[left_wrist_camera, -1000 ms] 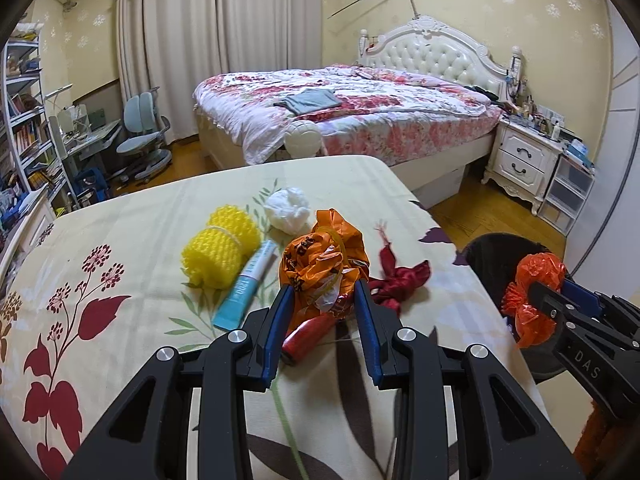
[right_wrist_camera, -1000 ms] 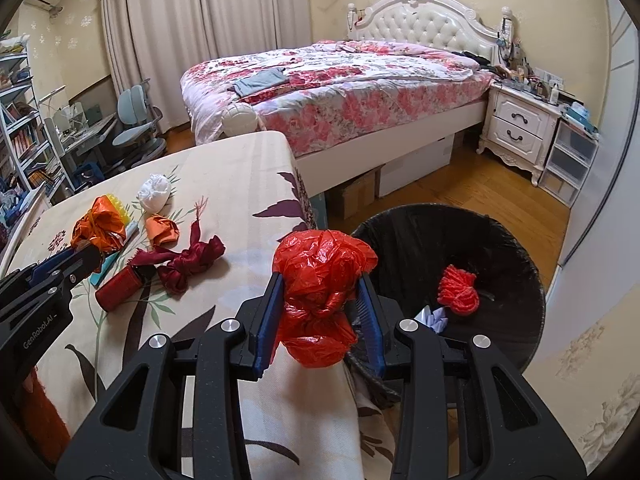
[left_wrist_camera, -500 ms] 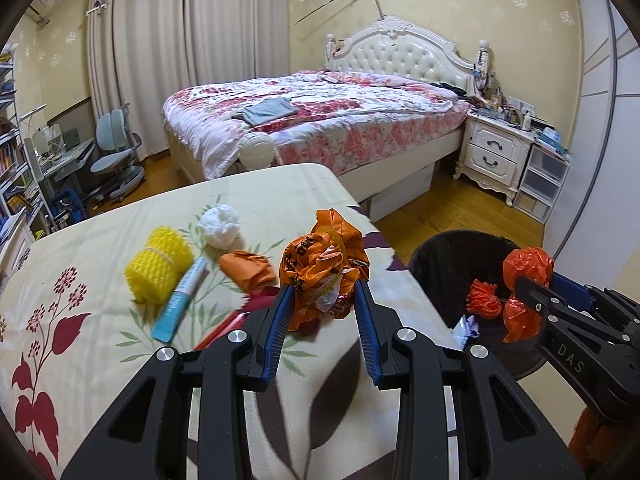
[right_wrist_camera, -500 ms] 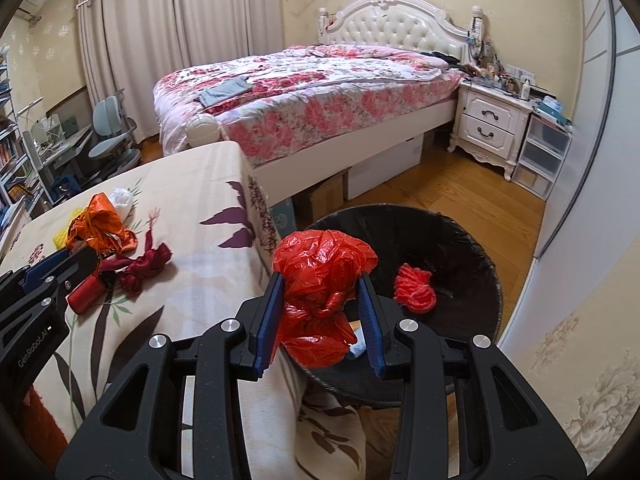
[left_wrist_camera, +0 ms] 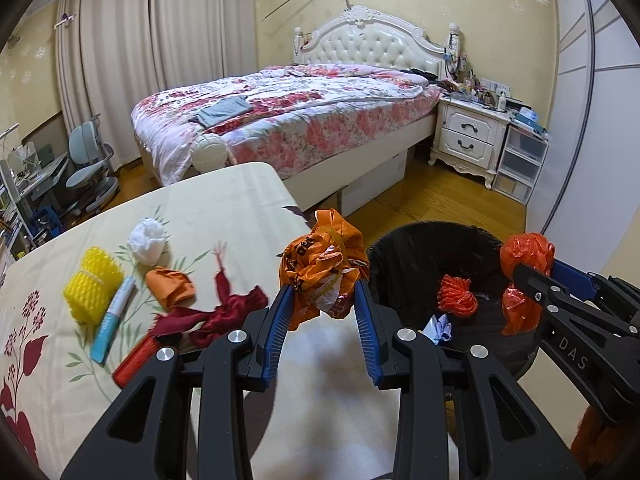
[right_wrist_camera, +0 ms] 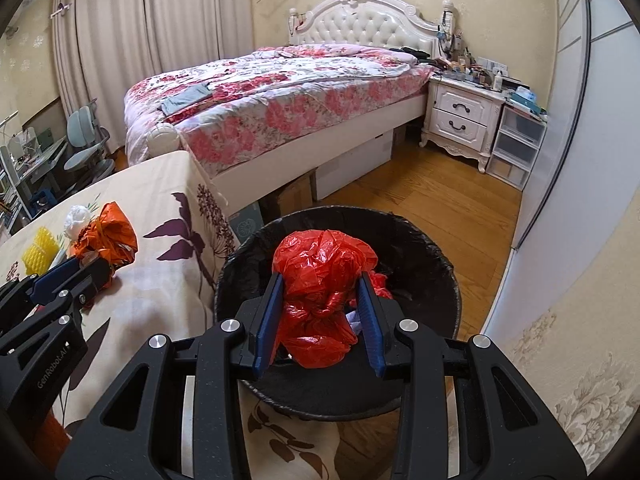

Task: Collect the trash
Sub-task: 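Carry the orange and red bags over the black bin with both tools, then open both tools to drop the bags into the bin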

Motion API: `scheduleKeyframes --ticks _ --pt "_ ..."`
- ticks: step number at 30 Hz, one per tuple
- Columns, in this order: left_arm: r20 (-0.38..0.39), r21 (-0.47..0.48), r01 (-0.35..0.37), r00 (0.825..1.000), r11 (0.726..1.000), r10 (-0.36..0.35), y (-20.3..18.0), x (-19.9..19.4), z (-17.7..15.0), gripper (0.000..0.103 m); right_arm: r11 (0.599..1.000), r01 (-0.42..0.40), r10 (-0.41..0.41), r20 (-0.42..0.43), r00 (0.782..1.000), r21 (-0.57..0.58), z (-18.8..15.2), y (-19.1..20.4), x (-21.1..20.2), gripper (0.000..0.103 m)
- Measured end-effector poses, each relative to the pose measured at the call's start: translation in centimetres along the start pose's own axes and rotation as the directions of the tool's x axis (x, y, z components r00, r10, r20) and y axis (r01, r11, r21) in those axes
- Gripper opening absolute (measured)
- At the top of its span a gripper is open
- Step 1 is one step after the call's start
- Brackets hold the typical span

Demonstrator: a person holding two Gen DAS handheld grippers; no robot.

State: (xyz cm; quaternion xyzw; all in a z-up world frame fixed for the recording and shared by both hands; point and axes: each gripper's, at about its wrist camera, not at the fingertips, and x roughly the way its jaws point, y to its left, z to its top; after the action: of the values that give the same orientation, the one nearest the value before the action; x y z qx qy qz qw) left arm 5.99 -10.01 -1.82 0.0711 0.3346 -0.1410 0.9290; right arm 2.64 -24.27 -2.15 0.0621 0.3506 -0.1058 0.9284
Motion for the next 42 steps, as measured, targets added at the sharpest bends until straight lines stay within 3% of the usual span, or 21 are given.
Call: scheduleKeyframes --ticks 22,25,27,32,42 --pt "-0.037 0.101 0.023 0.999 0.995 -0.019 -5.4 5.5 2.1 0.035 0.997 0.042 -0.04 -0.038 0.998 0.057 0.9 -3.5 4.4 0.036" --pt "-0.047 0.106 0.026 0.999 0.994 -0.021 -5.5 5.9 2.0 0.039 0.996 0.049 -0.046 -0.044 0.998 0.069 0.7 -3.7 4.8 0.037" --pt "-0.047 0.106 0.019 0.999 0.994 -0.014 -5.5 6.0 1.9 0.052 0.996 0.054 -0.051 -0.046 0.998 0.07 0.7 -3.7 5.0 0.037" --pt "-0.041 0.084 0.001 0.999 0.996 0.002 -5.0 5.8 1.8 0.07 0.995 0.075 -0.072 -0.04 0.997 0.07 0.5 -3.8 5.0 0.047" --pt "-0.003 0.063 -0.056 0.998 0.996 0.056 -3.5 4.3 1.6 0.079 0.994 0.089 -0.088 -0.032 0.996 0.061 0.1 -3.3 4.1 0.059"
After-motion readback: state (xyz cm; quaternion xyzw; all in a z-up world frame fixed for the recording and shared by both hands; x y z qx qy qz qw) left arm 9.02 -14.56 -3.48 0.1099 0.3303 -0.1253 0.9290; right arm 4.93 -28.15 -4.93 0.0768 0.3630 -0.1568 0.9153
